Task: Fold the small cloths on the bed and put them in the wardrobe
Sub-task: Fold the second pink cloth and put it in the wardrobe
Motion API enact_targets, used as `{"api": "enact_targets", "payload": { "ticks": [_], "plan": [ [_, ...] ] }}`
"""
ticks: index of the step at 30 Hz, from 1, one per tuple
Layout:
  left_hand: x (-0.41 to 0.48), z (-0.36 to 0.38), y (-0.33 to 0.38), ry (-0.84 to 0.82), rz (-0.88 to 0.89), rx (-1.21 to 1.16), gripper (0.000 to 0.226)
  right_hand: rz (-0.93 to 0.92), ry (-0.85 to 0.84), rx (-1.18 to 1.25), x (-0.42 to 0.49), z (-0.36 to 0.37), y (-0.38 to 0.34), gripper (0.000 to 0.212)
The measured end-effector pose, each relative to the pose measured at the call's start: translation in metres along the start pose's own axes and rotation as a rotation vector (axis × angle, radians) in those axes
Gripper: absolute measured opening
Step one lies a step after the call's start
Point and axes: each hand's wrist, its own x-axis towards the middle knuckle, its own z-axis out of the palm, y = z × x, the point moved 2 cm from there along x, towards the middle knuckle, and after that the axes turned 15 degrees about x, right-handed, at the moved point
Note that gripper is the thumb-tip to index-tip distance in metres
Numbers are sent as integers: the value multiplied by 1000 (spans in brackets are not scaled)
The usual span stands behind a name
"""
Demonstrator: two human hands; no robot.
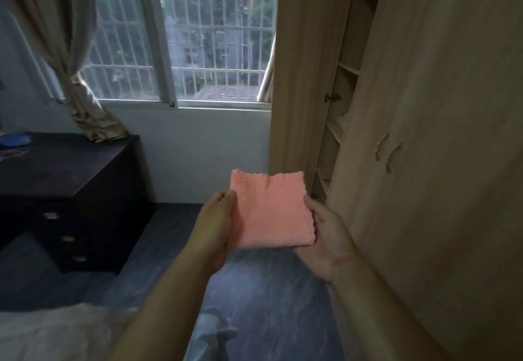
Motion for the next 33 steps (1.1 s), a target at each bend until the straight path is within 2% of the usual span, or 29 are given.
{"api": "enact_targets", "payload": {
  "ticks": [6, 11, 14, 18, 27, 33],
  "plan": [
    [83, 24, -3, -50, -42, 3, 26, -19, 47, -5, 78, -28, -18, 38],
    [164, 64, 4, -56, -55, 8, 25, -44, 89, -13, 159, -54, -55, 47],
    [214, 90, 17, -54, -84, 2, 25, -16, 70, -26, 207, -61, -82, 44],
    [277, 114, 33, -67, -82, -2, 26, 3, 57, -73, 268, -65, -119, 51],
    [414, 136, 39, -138, -109, 19, 25, -23, 145, -143, 400, -83, -152, 35],
    [532, 140, 32, -225, -55, 90, 25, -73, 235, -139, 503, -98, -154, 48]
  ]
}}
